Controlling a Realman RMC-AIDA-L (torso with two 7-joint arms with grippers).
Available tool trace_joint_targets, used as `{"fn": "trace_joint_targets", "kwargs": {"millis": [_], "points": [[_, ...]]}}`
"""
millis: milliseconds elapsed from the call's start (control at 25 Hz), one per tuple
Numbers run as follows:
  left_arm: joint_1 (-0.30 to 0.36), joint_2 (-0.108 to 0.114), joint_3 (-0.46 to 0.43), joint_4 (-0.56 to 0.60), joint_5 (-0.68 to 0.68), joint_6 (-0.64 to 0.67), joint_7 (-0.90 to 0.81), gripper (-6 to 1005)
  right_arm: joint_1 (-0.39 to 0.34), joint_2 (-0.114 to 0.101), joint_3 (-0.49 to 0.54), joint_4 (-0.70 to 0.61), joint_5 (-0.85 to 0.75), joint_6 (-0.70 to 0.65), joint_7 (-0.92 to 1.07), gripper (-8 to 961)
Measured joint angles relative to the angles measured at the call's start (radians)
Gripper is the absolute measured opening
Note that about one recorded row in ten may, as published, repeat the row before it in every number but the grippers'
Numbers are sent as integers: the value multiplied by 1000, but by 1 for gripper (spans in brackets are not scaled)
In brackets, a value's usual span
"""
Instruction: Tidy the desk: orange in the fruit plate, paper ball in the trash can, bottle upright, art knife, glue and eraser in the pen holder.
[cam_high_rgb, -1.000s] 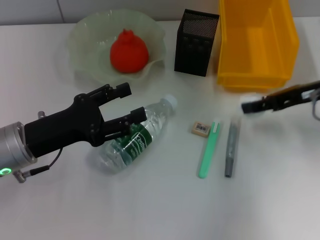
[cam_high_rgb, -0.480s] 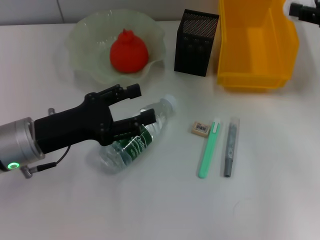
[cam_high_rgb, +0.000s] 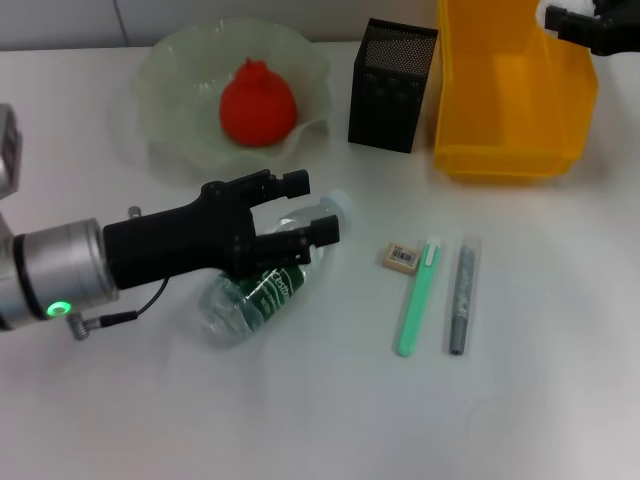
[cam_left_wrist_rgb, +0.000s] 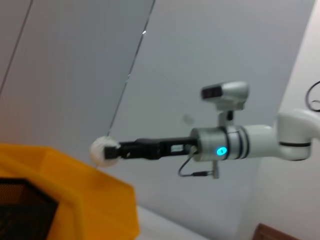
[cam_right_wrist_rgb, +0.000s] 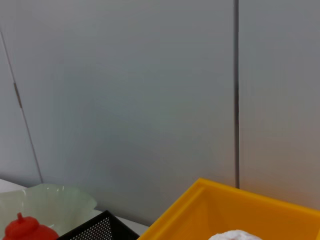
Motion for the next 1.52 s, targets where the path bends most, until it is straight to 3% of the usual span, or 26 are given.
{"fn": "trace_joint_targets", "kwargs": {"millis": [240,440,520,560,600,720,760,800,880,920,960,1000,1120,1160,1200,1320,1360,1400,1520], "points": [[-37,0,23,0,1,-71,-64,802,9,-2,-3,22,-2,33,-5,500],[-57,-1,36,7,0,-89,-111,801,22,-2,-38,58,-16,94,-10,686],[-64,-2,36,10,-4,-90,-130,801,23,-2,-55,71,-13,125,-20,686],[-70,-2,36,13,-6,-89,-144,801,10,12,-54,75,41,136,-81,686],[-74,-2,36,20,-7,-88,-158,801,10,12,-54,75,41,136,-81,686],[-86,-2,57,61,-8,-99,-212,800,-57,37,-46,85,247,79,-282,685],[-89,-3,82,100,-8,-110,-250,800,-123,38,-49,136,469,-24,-447,685],[-90,-3,97,119,-10,-115,-267,800,-123,38,-49,136,469,-24,-447,685],[-92,-4,130,150,-19,-125,-289,800,-187,35,-46,225,655,-121,-607,685],[-93,-3,166,170,-34,-143,-303,800,-217,34,-42,274,734,-164,-680,685],[-99,-4,296,229,-81,-218,-346,799,-269,34,-36,354,841,-226,-788,685],[-99,-4,296,229,-81,-218,-346,799,-269,34,-36,354,841,-226,-788,685],[-90,-1,498,372,-75,-401,-460,799,-330,34,-32,424,938,-271,-874,686],[-79,2,619,491,6,-530,-585,798,-343,34,-29,434,957,-277,-882,686],[-79,2,619,491,6,-530,-585,798,-354,34,-24,436,961,-277,-881,686],[-67,2,711,649,222,-639,-788,797,-369,30,-16,437,962,-271,-866,686],[-62,-1,753,735,404,-674,-946,797,-378,29,-15,438,961,-270,-864,686],[-62,-1,753,735,404,-674,-946,793,-378,29,-15,438,961,-270,-864,686],[-50,-4,836,814,608,-708,-1132,781,-386,28,-15,447,963,-268,-864,685]]}}
